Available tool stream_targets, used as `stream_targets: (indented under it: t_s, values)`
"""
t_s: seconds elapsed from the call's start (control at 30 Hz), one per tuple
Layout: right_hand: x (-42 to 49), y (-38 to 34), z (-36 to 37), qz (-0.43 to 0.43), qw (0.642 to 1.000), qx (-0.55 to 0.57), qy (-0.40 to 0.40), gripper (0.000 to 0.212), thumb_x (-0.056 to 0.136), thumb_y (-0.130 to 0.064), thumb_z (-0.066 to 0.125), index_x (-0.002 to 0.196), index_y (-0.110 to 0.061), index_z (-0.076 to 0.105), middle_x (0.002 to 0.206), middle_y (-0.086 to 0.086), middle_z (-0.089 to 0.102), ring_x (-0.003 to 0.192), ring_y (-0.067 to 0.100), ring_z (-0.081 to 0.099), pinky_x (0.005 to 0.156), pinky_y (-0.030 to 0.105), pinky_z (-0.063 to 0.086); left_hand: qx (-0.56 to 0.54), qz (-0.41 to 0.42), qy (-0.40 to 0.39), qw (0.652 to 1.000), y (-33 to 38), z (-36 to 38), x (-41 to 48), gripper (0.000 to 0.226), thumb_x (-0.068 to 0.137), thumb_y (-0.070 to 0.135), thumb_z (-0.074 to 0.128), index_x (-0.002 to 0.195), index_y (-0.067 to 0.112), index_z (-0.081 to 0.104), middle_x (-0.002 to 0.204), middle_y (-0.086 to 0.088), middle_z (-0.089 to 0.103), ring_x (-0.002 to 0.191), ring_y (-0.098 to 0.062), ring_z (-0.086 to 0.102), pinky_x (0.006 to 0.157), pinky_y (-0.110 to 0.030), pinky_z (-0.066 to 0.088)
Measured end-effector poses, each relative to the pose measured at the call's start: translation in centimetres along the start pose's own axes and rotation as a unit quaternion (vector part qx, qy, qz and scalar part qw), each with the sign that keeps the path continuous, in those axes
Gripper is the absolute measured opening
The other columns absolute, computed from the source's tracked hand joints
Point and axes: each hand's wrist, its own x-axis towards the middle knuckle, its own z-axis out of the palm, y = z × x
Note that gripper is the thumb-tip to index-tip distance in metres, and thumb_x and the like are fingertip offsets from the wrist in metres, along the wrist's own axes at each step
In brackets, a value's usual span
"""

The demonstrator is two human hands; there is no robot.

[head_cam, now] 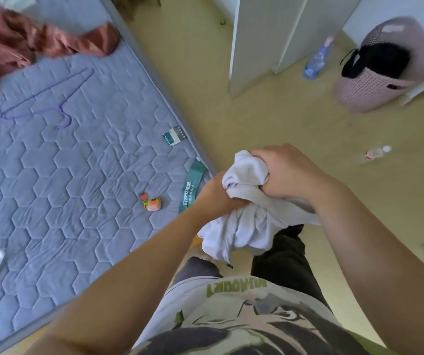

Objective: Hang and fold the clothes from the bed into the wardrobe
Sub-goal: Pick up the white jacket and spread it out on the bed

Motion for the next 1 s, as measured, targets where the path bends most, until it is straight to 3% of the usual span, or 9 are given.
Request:
stream_targets:
  t_s: [0.07,0.13,0.2,0.3,0.4,0.53,0.7,0.87,1.0]
  values:
    - [2.8,2.9,-2.4,-0.02,1.0,-0.006,0.001,0.018,0.069,-0.033,0.066,0.08,-0.028,0.052,0.071,-0.01,0.057,0.066,0.018,0.054,0.056,0.024,0.03,-0.002,0.002,0.015,1.0,2.2,-0.3,3.4,0.03,0.089,0.021,0.066,0.113,0.005,0.059,0.108,-0.009,0.063,0.098,-0.017,0.053,0.078,-0.015,0.038]
    - [6.2,6.8,-5.4,-0.039,0.999,-0.02,-0.017,0.019,0.068,-0.033,0.066,0.08,-0.027,0.052,0.072,-0.009,0.059,0.067,0.019,0.055,0.054,0.025,0.031,-0.024,-0.022,0.053,0.998,4.9,-0.3,7.9,0.034,0.086,0.026,0.069,0.112,0.005,0.061,0.11,-0.015,0.064,0.101,-0.024,0.059,0.089,-0.034,0.045]
    - [9.8,10.5,-8.7,-0.062,0.997,-0.041,-0.031,0.02,0.068,-0.032,0.066,0.08,-0.026,0.052,0.074,-0.008,0.059,0.068,0.021,0.055,0.057,0.029,0.035,-0.046,-0.047,0.08,0.995,7.8,-0.6,12.3,0.033,0.088,0.026,0.066,0.113,0.005,0.06,0.11,-0.016,0.064,0.105,-0.027,0.059,0.092,-0.041,0.046]
    - [15.0,14.2,-13.4,-0.106,0.992,-0.063,-0.041,0.02,0.068,-0.033,0.066,0.079,-0.026,0.051,0.073,-0.008,0.058,0.069,0.021,0.055,0.06,0.031,0.041,-0.086,-0.079,0.123,0.986,11.2,-1.7,18.2,0.026,0.091,0.024,0.062,0.111,0.009,0.059,0.106,-0.007,0.064,0.101,-0.021,0.06,0.088,-0.031,0.047]
    - [19.6,15.2,-17.1,-0.143,0.986,-0.065,-0.046,0.019,0.069,-0.034,0.065,0.08,-0.026,0.052,0.075,-0.006,0.059,0.071,0.023,0.054,0.06,0.032,0.041,-0.133,-0.096,0.172,0.971,13.3,-4.1,22.0,0.008,0.09,0.027,0.061,0.092,0.02,0.058,0.081,0.006,0.059,0.071,-0.004,0.053,0.067,-0.023,0.044]
    - [26.4,13.7,-20.2,-0.199,0.977,-0.051,-0.061,0.02,0.072,-0.036,0.065,0.087,-0.026,0.056,0.078,-0.008,0.059,0.072,0.02,0.052,0.059,0.029,0.034,-0.18,-0.103,0.249,0.946,13.9,-9.0,24.8,0.014,0.084,0.04,0.058,0.072,0.036,0.054,0.062,0.015,0.059,0.058,0.005,0.053,0.05,-0.01,0.042]
    - [36.5,9.0,-22.4,-0.264,0.957,-0.071,-0.1,0.018,0.072,-0.033,0.064,0.084,-0.026,0.054,0.077,-0.009,0.058,0.074,0.02,0.053,0.058,0.026,0.029,-0.247,-0.143,0.312,0.906,10.8,-16.1,28.4,0.018,0.083,0.03,0.069,0.079,0.04,0.055,0.066,0.014,0.057,0.064,0.006,0.056,0.06,-0.008,0.042]
    - [49.3,1.2,-24.4,-0.303,0.941,-0.09,-0.117,0.02,0.074,-0.037,0.064,0.089,-0.028,0.056,0.084,-0.006,0.062,0.08,0.023,0.057,0.065,0.029,0.035,-0.256,-0.146,0.365,0.883,7.0,-28.5,31.1,0.021,0.068,0.053,0.061,0.072,0.068,0.047,0.068,0.032,0.059,0.068,0.022,0.051,0.055,-0.002,0.04]
    - [57.4,-6.1,-26.4,-0.331,0.932,-0.067,-0.129,0.022,0.07,-0.042,0.064,0.087,-0.036,0.053,0.086,-0.01,0.063,0.082,0.021,0.059,0.065,0.027,0.037,-0.284,-0.131,0.395,0.864,4.0,-38.3,31.1,0.032,0.07,0.04,0.072,0.075,0.066,0.053,0.072,0.035,0.061,0.073,0.023,0.052,0.061,-0.001,0.039]
